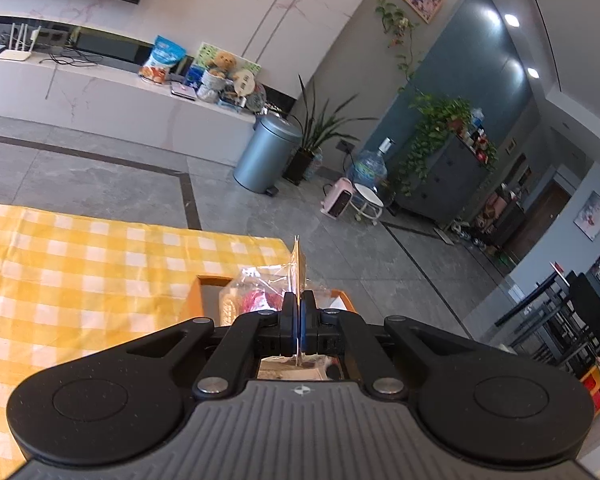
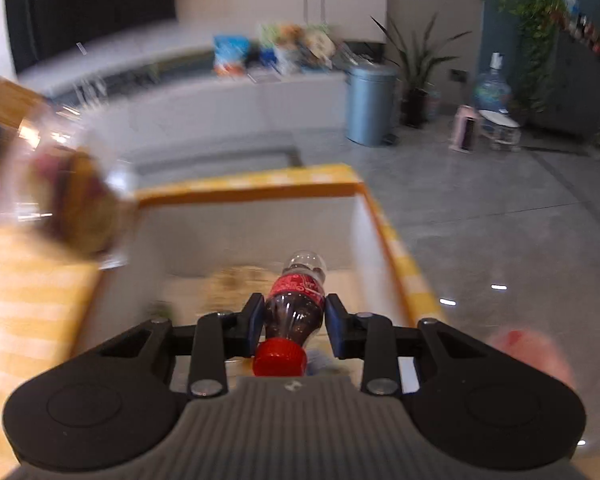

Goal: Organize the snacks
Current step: 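Carry the fruit bag and cola bottle over the orange box with both tools, then open both tools to drop the fruit bag and cola bottle into the box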

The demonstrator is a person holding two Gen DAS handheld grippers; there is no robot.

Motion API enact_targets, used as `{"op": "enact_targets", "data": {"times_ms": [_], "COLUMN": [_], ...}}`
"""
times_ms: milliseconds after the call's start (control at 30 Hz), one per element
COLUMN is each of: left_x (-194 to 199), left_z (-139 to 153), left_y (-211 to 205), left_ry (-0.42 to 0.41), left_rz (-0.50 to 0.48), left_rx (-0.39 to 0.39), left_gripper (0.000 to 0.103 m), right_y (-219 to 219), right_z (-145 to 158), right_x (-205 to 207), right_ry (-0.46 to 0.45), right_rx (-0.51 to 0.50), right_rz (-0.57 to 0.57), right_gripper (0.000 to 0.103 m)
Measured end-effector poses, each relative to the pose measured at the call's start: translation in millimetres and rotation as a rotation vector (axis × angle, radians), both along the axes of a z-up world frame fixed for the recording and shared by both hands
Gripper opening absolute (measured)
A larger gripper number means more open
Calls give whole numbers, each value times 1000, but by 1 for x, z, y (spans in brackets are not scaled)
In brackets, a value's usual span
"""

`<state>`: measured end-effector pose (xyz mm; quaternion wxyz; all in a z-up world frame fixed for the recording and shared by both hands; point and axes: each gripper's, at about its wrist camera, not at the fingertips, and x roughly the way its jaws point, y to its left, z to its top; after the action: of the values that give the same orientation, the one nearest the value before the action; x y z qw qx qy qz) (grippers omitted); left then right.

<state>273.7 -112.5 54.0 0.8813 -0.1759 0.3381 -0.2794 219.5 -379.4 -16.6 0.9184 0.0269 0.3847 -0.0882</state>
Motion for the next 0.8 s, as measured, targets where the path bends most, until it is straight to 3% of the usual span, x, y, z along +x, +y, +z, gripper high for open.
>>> {"op": "enact_targets", "data": {"times_ms": [167,233,400,667,733,800], "left_x": [2,2,2,-10,-17,-24], "left_z": [-6,-8,-10,-24,-32,-41], "left_y": [-5,-8,-17,-30,-30,-30], "left_ry": [14,15,29,80,114,147], "left_rz": [-12,-7,-5,-27,-41,-51], "left_rx": [5,15,38,44,7,6], "left_gripper": [1,1,1,1,1,1], "right_y": [-10,-15,-39,-58,-66,-65], "right_z": [-18,-21,-3,5,9,16], "right_x": [42,49,38,8,2,-5], "right_ry": [60,96,-5,-127,-158,-182], "right_rx": [-134,-139,-8,127,183,159], "right_rz": [4,-1,-35,-26,-71,-109], "right_gripper": [32,32,44,41,42,42]}}
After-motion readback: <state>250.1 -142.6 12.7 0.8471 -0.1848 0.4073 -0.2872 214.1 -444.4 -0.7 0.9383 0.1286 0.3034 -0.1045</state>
